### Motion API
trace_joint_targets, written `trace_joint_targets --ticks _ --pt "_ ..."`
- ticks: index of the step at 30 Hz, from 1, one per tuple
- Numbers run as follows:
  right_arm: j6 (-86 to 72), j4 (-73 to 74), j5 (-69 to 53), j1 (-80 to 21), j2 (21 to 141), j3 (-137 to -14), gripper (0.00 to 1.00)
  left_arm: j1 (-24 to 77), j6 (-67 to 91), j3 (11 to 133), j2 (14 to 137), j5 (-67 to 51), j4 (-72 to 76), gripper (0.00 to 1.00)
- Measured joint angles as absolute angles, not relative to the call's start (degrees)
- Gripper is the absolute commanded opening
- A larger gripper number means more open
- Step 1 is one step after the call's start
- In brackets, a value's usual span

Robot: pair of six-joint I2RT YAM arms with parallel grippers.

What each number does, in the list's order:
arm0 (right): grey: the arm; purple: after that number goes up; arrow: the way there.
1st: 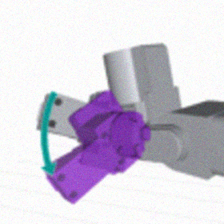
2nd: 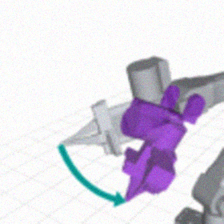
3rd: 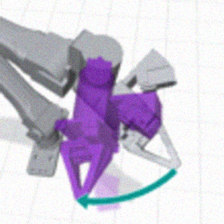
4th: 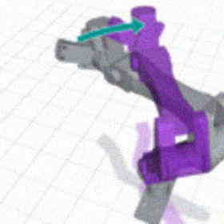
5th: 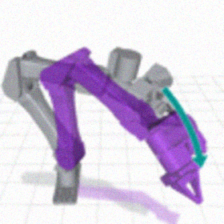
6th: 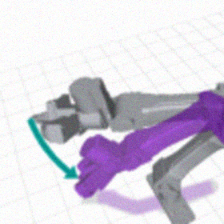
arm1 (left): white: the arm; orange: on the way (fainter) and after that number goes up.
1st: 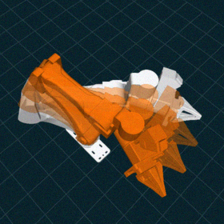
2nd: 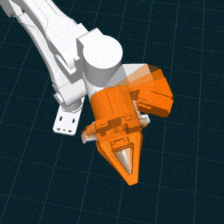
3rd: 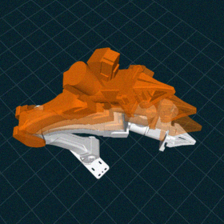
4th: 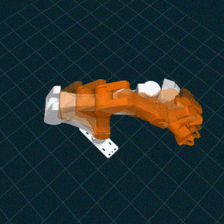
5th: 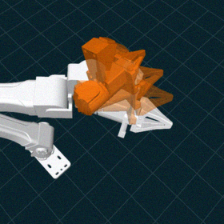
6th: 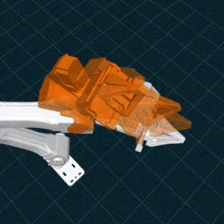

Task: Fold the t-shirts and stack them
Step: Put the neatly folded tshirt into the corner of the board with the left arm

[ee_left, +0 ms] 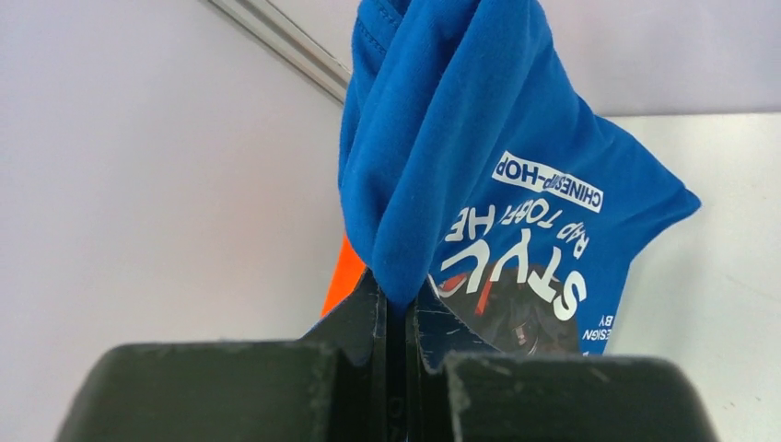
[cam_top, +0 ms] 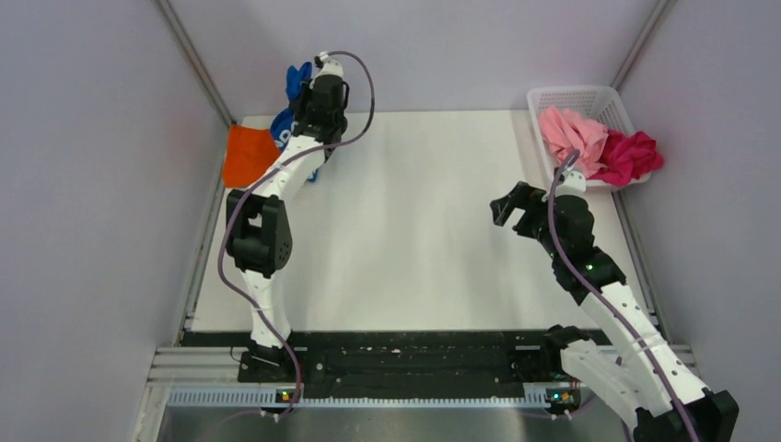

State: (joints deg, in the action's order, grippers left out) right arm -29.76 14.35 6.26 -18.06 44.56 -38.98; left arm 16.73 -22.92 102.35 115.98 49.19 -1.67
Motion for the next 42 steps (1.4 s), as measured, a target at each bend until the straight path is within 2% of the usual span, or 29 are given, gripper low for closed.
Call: trace_joint_targets --ticks 12,29,42 --pt "-29.5 14.6 6.8 -18.1 45.1 -39.0 0.99 13.3 -24.2 106.9 115.9 47.2 -5.6 0.0" --pt "-29.5 14.7 7.1 -18.1 46.6 -39.0 0.99 11.8 -23.5 107.6 109.2 42.6 -10.5 0.0" --pt "-29.3 14.7 7.1 -18.1 47.2 -39.0 0.99 8.2 -20.7 107.6 110.3 38.6 -12.1 0.0"
